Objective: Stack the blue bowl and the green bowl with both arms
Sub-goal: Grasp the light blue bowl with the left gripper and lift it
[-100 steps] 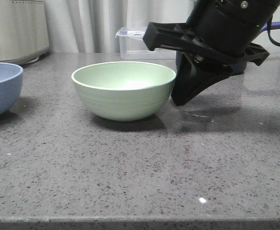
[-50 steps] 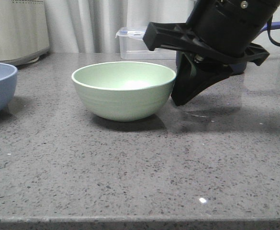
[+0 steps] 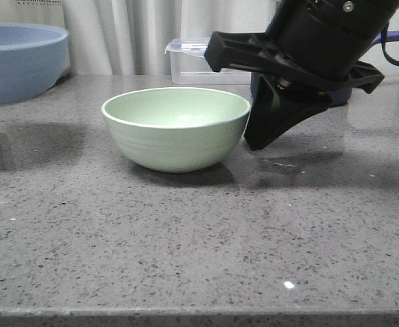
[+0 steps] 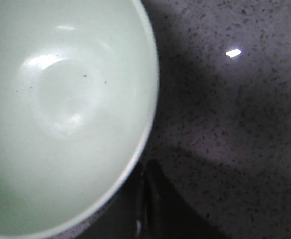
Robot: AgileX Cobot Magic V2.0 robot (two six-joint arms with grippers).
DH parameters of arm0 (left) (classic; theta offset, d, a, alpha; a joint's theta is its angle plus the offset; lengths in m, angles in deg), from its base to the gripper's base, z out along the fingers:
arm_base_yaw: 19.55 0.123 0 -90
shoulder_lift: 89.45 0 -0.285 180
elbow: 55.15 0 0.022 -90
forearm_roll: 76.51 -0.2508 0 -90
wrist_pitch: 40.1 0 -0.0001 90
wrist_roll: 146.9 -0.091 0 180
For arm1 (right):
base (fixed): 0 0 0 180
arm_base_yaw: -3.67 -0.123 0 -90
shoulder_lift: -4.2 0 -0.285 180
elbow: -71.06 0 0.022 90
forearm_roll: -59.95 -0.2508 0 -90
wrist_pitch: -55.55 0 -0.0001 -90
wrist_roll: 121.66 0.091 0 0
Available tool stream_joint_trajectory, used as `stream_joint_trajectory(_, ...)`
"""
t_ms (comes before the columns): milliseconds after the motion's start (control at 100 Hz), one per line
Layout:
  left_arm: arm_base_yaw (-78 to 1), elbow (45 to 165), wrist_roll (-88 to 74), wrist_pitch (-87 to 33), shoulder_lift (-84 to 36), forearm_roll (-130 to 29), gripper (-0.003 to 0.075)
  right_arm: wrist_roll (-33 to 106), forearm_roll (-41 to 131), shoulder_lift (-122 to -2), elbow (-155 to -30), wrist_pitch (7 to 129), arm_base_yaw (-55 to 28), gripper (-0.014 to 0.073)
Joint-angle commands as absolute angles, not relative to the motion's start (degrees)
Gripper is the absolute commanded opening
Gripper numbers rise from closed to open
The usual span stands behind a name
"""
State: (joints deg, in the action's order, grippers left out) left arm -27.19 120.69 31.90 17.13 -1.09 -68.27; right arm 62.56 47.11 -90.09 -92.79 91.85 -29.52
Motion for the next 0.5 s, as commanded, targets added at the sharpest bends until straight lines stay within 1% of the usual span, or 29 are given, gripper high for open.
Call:
stream_joint_trajectory(0, -30.23, 126.33, 31.82, 16.79, -1.21, -66.20, -0.0020, 62.26, 46.70, -88.20, -93.96, 89.33, -29.60, -0.0071)
stream_joint_trajectory(240, -37.28, 135.06, 31.82, 18.28, 3.72, -63.65, -0.0020, 62.26, 46.70, -88.20, -93.96, 89.33, -29.60, -0.0071)
stream_joint_trajectory(490, -42.23, 136.07, 31.82, 18.34, 7.14, -62.22, -0.0020, 62.26, 46.70, -88.20, -93.96, 89.33, -29.60, -0.0071)
